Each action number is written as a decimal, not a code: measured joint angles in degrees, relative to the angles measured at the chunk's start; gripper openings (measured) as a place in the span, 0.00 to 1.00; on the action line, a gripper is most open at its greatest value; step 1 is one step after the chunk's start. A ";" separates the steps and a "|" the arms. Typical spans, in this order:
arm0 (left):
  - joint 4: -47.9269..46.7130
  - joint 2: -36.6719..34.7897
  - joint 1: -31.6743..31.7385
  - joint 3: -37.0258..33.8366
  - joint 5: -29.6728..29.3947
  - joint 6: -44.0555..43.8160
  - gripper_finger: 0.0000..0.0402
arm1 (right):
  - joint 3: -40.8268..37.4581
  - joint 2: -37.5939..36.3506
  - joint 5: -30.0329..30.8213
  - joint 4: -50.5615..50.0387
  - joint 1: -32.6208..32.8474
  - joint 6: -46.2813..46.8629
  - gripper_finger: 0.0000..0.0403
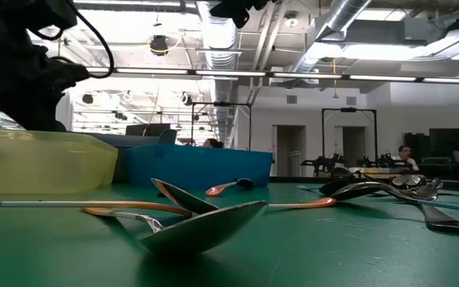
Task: Sort silverware by color (type)
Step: Adjust the black spoon in the green bin, then put the black spoon into the green bin
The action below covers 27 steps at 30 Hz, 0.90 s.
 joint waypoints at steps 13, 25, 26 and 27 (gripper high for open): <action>0.90 7.13 0.05 0.00 2.83 2.19 0.14 | 0.00 0.00 0.00 0.01 0.00 0.22 0.49; 11.54 4.57 0.05 2.67 -1.01 4.22 0.24 | 0.00 0.00 0.00 -0.44 0.00 0.19 0.49; 12.33 4.30 0.05 3.41 -2.78 5.02 0.24 | 0.00 0.00 -0.02 -0.43 0.00 0.20 0.49; 13.27 3.98 0.05 4.23 -4.93 6.06 0.24 | 0.00 0.00 0.00 -0.48 0.00 0.19 0.49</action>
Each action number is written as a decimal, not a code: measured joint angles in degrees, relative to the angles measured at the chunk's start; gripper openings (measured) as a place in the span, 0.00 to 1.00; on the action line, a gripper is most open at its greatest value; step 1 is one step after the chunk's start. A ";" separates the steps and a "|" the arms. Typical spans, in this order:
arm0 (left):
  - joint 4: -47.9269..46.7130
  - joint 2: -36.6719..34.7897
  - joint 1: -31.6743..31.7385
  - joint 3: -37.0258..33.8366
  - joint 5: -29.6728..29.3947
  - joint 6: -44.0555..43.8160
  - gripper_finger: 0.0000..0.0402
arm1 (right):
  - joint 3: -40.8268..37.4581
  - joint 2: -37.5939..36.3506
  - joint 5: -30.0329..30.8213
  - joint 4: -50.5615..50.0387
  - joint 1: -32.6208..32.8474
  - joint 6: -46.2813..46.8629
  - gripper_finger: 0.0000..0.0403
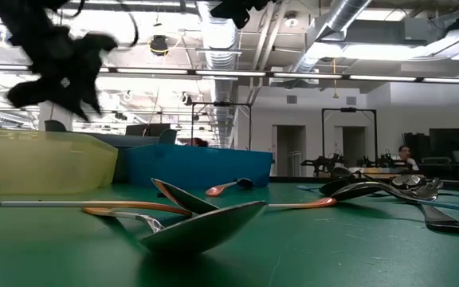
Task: Sort silverware by color (type)
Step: Put the black spoon into the green bin
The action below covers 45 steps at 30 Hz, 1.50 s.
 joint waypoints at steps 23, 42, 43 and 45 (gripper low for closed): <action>9.81 1.01 40.04 13.23 2.40 45.31 0.33 | 0.00 0.00 -0.02 -3.81 0.09 0.04 0.49; 13.01 19.83 51.42 13.19 8.60 46.19 0.53 | 0.00 -0.02 -0.02 -3.67 0.09 -0.41 0.49; 12.96 20.94 52.01 13.19 8.58 46.00 0.53 | 0.00 -0.02 -0.02 -3.84 0.11 -0.39 0.49; 12.81 22.81 52.94 13.19 8.49 45.63 0.53 | 0.00 -0.02 -0.02 -4.06 0.11 -0.39 0.49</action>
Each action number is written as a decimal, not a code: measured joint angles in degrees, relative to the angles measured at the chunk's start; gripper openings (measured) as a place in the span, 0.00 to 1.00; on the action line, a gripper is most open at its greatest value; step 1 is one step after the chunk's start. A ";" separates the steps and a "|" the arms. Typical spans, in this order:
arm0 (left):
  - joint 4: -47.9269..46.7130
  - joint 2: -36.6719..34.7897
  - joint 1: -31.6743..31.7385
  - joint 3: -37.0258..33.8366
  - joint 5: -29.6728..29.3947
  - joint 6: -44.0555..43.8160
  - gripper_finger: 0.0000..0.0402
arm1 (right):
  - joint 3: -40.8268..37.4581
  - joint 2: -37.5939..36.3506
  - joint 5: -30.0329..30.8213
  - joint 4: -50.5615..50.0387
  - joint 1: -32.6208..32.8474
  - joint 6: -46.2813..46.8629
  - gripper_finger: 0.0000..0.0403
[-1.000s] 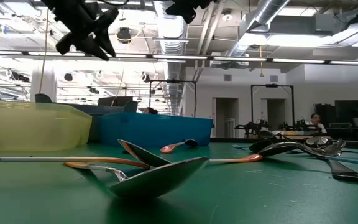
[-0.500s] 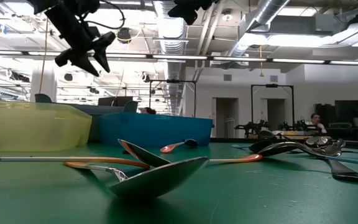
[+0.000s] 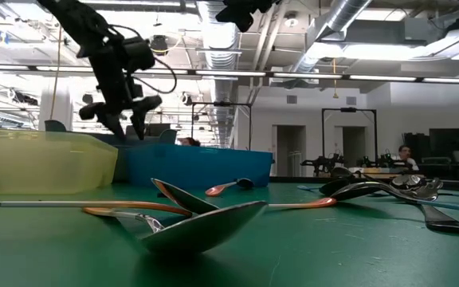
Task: Sort silverware by color (type)
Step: Put the black spoon into the green bin
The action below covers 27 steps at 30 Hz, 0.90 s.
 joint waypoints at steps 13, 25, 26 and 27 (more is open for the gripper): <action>3.36 8.35 2.48 0.00 -0.18 -5.56 0.53 | 0.00 0.00 -0.07 -0.10 0.00 -0.99 0.49; 4.75 10.14 2.92 0.00 -4.23 -7.67 0.33 | 0.00 0.00 -0.09 -1.67 0.01 -1.11 0.49; 4.79 10.14 2.95 0.00 -4.15 -7.73 0.29 | 0.00 0.00 -0.10 -1.67 0.02 -1.11 0.49; 4.84 10.25 2.95 0.00 -4.11 -7.73 0.26 | 0.00 0.00 -0.11 -1.64 0.02 -1.11 0.49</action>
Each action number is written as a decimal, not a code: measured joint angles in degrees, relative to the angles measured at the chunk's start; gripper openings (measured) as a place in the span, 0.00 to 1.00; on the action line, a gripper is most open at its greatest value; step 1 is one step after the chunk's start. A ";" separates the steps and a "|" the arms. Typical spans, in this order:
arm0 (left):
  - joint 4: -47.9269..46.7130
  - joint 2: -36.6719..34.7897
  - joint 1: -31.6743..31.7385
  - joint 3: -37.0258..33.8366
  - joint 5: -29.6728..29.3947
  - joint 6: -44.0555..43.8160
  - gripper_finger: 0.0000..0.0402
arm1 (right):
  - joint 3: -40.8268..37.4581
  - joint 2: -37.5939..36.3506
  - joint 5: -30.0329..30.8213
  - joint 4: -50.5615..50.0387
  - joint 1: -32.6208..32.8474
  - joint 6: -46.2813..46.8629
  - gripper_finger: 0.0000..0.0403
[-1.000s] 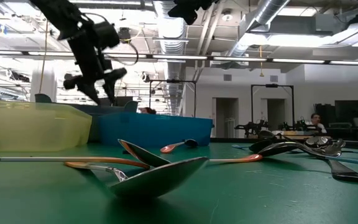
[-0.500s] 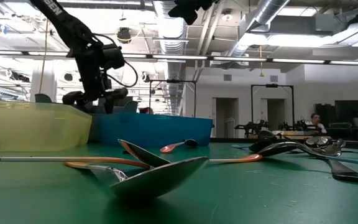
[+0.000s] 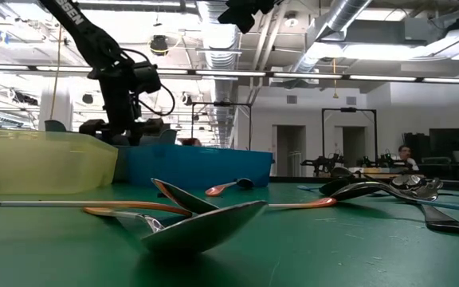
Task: Sort silverware by color (type)
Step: Put the black spoon into the green bin
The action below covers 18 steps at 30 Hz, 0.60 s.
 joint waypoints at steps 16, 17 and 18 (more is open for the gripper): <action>1.60 3.19 -0.01 0.00 3.26 1.84 0.00 | 0.00 0.01 0.02 -1.04 1.98 0.02 0.49; 1.54 2.70 -0.11 -0.02 3.44 1.90 0.00 | 0.00 0.00 0.02 -1.07 1.99 0.00 0.49; 1.54 2.23 -0.23 -0.04 3.46 1.90 0.00 | 0.00 0.00 0.02 -1.05 1.99 -0.07 0.49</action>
